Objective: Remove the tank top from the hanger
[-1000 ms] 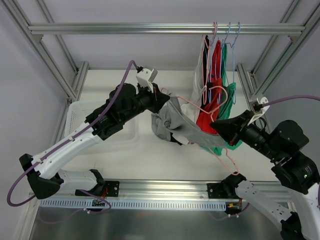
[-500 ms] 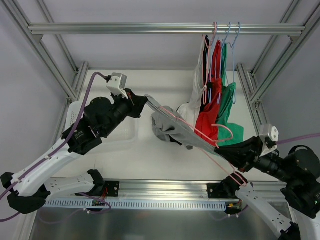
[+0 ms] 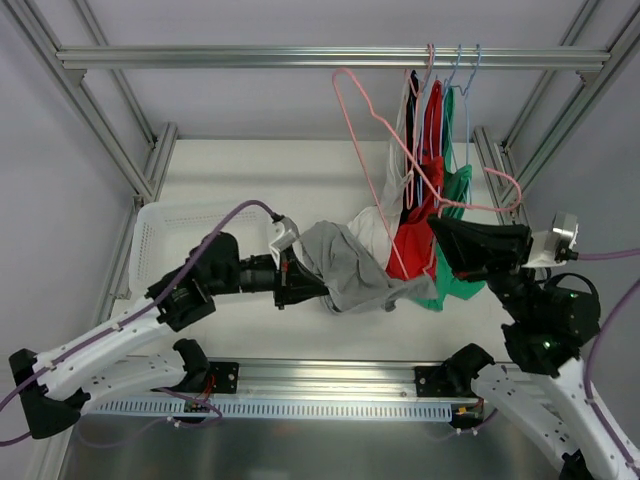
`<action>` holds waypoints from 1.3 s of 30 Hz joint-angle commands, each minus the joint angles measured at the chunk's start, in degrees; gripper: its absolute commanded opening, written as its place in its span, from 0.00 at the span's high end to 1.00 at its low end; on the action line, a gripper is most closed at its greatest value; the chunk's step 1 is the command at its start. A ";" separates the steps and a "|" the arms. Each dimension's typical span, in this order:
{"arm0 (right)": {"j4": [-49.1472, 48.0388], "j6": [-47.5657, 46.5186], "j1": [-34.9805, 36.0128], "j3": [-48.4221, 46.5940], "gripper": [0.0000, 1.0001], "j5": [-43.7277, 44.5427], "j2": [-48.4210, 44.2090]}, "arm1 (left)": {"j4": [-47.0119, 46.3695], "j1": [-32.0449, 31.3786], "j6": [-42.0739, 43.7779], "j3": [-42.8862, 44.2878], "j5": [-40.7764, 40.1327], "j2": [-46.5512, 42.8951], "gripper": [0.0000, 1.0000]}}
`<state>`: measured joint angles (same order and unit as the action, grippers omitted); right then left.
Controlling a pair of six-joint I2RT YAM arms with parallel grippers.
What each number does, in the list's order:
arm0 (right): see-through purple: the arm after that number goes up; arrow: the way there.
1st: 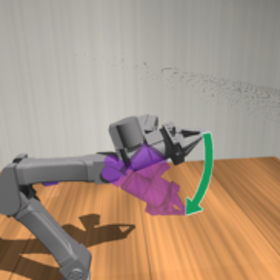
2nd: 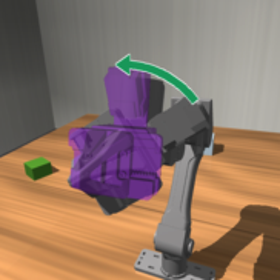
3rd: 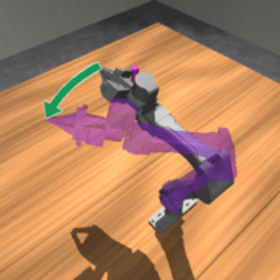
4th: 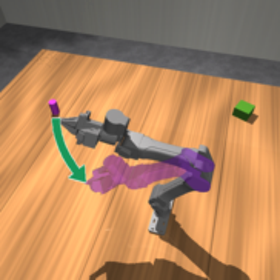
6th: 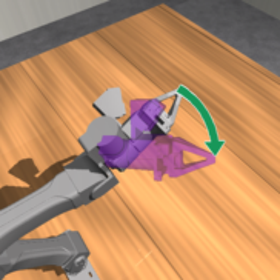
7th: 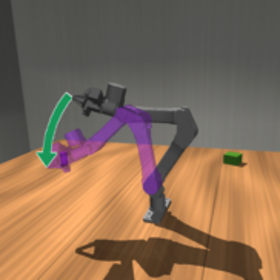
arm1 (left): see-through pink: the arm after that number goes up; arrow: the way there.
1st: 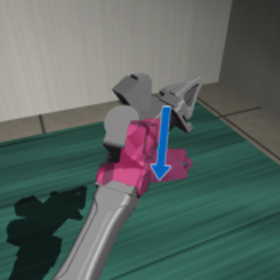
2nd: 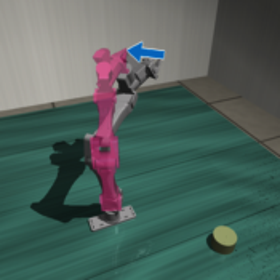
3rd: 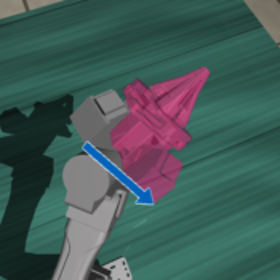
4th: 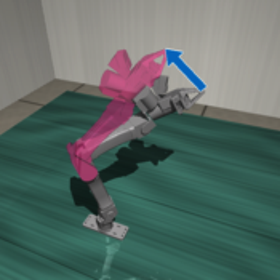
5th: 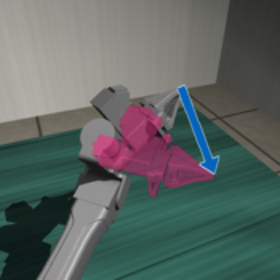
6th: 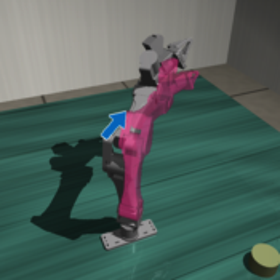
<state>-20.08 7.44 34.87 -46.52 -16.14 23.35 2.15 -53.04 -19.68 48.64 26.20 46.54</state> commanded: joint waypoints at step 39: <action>44.16 -10.26 1.60 -67.90 1.00 37.67 66.44 | 22.01 -4.62 -4.49 0.40 -25.75 -12.88 0.01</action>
<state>26.22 -4.67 36.88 -110.04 18.00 86.43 23.55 -57.39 -23.24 48.99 2.22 34.26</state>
